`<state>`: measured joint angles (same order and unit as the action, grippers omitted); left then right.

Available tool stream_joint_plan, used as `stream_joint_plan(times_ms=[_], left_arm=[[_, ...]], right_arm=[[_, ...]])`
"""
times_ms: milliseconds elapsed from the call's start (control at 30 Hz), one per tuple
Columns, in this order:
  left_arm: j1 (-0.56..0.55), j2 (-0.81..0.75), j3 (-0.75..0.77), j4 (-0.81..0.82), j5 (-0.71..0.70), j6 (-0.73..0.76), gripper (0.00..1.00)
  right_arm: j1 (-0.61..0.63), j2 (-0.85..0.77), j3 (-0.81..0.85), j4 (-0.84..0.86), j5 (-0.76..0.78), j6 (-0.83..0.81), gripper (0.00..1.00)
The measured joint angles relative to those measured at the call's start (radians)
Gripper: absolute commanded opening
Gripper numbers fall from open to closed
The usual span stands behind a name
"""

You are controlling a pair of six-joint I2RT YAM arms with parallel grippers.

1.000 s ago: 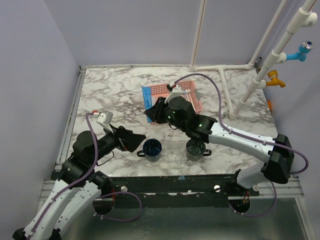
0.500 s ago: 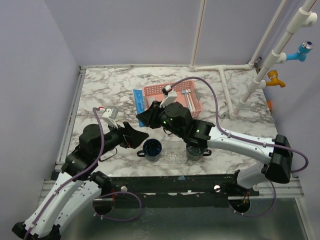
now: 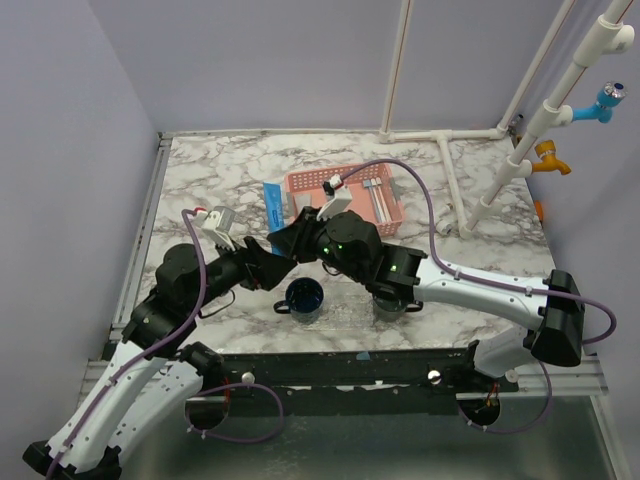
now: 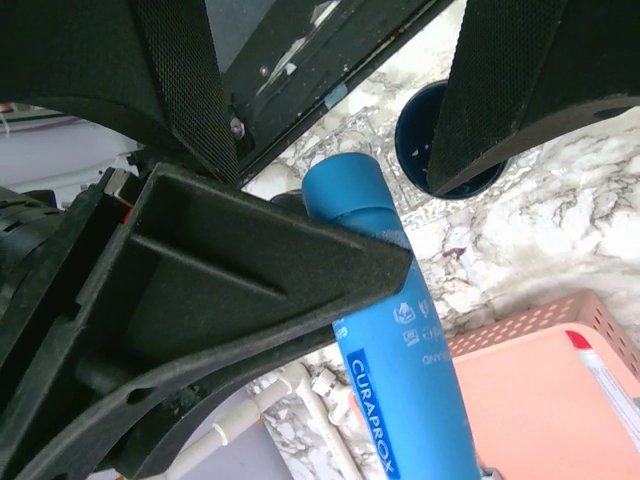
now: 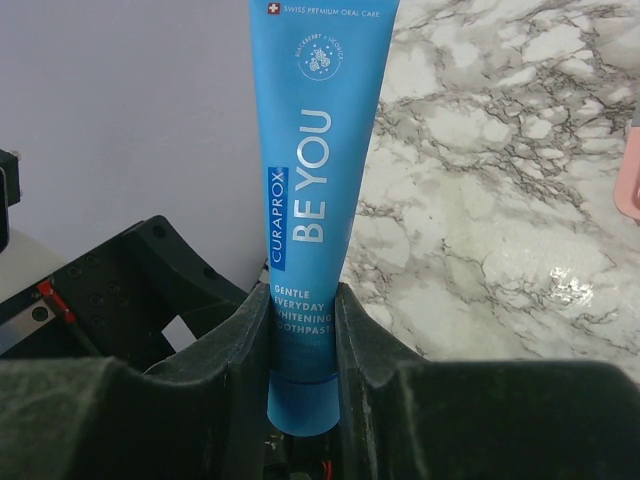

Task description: Prepare toiletry sets of a toothbrush and toothpaste on the tray

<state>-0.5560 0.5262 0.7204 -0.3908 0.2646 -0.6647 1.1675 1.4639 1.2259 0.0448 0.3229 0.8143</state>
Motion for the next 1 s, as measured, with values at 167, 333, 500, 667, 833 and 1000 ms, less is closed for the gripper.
stream_joint_plan(times_ms=[167, 333, 500, 667, 833, 1000], left_arm=[[0.000, 0.007, 0.018, -0.001, -0.007, 0.013, 0.66], [0.000, 0.016, 0.020, 0.000, -0.006, 0.018, 0.58], [0.000, 0.025, 0.020, 0.000, -0.007, 0.019, 0.57], [0.000, 0.025, 0.020, 0.001, -0.011, 0.024, 0.57], [0.000, 0.029, 0.026, -0.001, -0.016, 0.038, 0.57], [0.000, 0.031, 0.034, -0.006, -0.019, 0.047, 0.57]], right_arm=[[0.007, 0.000, 0.000, 0.000, 0.006, 0.013, 0.21], [0.016, 0.000, 0.000, 0.003, 0.011, 0.025, 0.21], [0.024, 0.000, 0.006, 0.006, 0.013, 0.030, 0.21], [0.032, 0.000, 0.017, 0.007, 0.012, 0.034, 0.21], [0.032, 0.000, 0.017, 0.008, 0.013, 0.039, 0.21], [0.032, 0.000, 0.017, 0.013, 0.013, 0.050, 0.21]])
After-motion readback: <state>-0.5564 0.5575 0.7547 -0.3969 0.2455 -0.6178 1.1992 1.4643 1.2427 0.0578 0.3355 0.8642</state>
